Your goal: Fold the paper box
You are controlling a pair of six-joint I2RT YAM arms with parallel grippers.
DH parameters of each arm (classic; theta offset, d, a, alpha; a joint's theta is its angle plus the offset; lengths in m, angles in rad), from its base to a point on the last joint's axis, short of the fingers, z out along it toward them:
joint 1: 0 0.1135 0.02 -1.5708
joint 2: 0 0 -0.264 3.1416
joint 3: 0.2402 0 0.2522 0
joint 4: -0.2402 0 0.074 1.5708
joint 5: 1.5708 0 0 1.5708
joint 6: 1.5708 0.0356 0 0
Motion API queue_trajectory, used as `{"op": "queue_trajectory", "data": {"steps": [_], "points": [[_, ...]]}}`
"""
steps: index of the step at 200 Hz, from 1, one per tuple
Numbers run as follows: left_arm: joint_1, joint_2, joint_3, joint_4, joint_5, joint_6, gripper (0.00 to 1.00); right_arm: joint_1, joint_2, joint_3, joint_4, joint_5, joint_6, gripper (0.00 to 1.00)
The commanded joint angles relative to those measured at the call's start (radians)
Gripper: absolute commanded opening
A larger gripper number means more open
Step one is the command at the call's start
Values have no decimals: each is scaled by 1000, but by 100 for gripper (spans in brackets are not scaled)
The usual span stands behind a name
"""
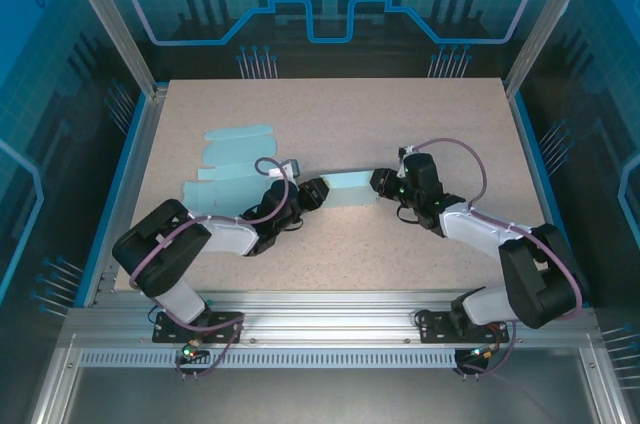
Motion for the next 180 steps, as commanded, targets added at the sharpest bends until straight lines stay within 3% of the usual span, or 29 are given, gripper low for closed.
{"op": "queue_trajectory", "data": {"steps": [1, 70, 90, 102, 144, 180], "points": [[32, 65, -98, -349, 13, 20, 34, -17, 73, -64, -307, 64, -6, 30], [52, -65, 53, -409, 44, 200, 47, -7, 76, -51, -337, 88, -21, 28], [51, -114, 123, -454, 39, 285, 55, 0, 85, -42, -350, 93, -24, 28], [51, -137, 158, -476, 40, 339, 64, 4, 89, -39, -353, 97, -25, 28], [49, -175, 195, -459, 87, 601, 85, 20, 92, -41, -355, 119, -23, 28], [49, -182, 219, -492, 240, 908, 85, 26, 92, -41, -361, 125, -24, 29]]}}
